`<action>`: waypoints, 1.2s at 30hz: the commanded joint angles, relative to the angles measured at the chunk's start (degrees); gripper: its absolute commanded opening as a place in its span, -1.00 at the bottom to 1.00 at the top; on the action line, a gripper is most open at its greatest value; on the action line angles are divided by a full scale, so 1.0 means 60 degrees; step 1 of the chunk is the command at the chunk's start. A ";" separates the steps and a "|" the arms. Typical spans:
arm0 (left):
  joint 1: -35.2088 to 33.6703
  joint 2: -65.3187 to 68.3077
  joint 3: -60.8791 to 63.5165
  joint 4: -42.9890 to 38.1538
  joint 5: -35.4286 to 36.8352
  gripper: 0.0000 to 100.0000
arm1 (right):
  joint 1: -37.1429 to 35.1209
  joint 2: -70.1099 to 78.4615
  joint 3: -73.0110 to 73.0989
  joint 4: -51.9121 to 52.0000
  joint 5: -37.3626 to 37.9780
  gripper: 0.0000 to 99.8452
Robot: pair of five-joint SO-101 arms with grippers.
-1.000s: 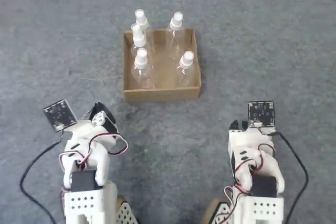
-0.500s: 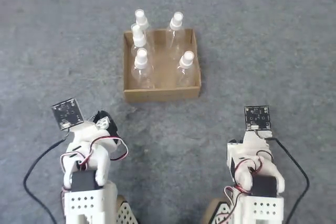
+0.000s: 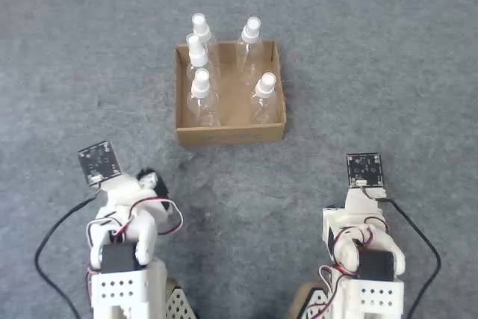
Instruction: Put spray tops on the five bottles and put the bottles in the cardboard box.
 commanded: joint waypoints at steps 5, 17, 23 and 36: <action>-0.0015 -0.0835 -0.0198 0.2256 -0.0073 -0.98 | 0.0051 -0.0139 0.0205 0.0051 0.0147 -0.99; -0.0015 -0.1304 -0.0212 0.2842 -0.0073 -0.98 | 0.0051 -0.0139 0.0205 0.0051 0.0161 -0.99; -0.0015 -0.1304 -0.0212 0.2842 -0.0073 -0.98 | 0.0051 -0.0139 0.0205 0.0051 0.0161 -0.99; -0.0015 -0.1304 -0.0212 0.2842 -0.0073 -0.98 | 0.0037 -0.0139 0.0205 0.0051 0.0161 -0.99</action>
